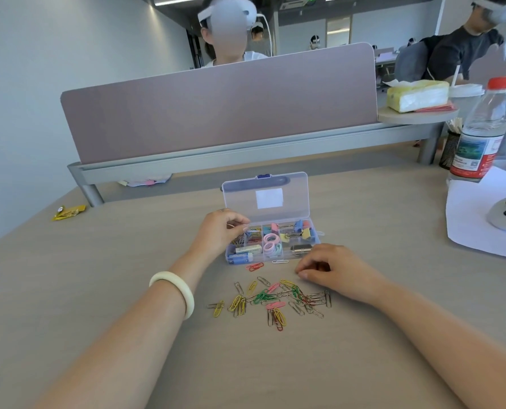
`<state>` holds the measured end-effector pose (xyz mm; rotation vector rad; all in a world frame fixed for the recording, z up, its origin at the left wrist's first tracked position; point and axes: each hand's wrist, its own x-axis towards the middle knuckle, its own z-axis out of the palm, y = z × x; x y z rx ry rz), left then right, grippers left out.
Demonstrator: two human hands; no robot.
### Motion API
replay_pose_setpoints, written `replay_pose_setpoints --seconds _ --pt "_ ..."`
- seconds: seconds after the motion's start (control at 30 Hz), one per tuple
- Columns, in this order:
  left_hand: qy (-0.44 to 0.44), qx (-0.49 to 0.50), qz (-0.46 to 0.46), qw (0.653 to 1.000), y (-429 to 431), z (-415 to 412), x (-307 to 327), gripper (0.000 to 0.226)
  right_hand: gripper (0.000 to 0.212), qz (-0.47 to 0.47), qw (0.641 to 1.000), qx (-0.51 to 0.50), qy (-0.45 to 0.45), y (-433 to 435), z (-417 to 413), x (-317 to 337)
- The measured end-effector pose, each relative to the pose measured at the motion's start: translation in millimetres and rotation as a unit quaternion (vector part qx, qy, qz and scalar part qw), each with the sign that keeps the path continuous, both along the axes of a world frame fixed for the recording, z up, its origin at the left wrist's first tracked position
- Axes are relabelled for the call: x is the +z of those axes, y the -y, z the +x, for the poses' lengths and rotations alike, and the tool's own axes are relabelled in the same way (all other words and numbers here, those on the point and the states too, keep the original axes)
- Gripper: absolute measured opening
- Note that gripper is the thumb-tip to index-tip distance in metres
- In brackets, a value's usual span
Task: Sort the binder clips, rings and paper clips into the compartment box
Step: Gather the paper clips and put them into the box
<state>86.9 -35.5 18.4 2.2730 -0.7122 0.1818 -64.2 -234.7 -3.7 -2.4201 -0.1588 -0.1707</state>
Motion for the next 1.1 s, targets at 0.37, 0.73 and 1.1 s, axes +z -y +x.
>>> replay_pose_setpoints --seconds 0.37,0.73,1.1 --pt "0.066 -0.044 0.121 0.99 -9 -16 -7 0.023 0.009 -0.005 1.0 0.003 -0.006 0 1 -2" --pt "0.045 -0.037 0.004 0.998 -35 -47 2 0.016 0.007 0.003 1.0 0.005 -0.002 7 0 7" --pt "0.078 -0.104 0.193 0.973 -41 -69 -20 0.03 0.033 -0.181 0.983 0.002 0.016 -11 5 2"
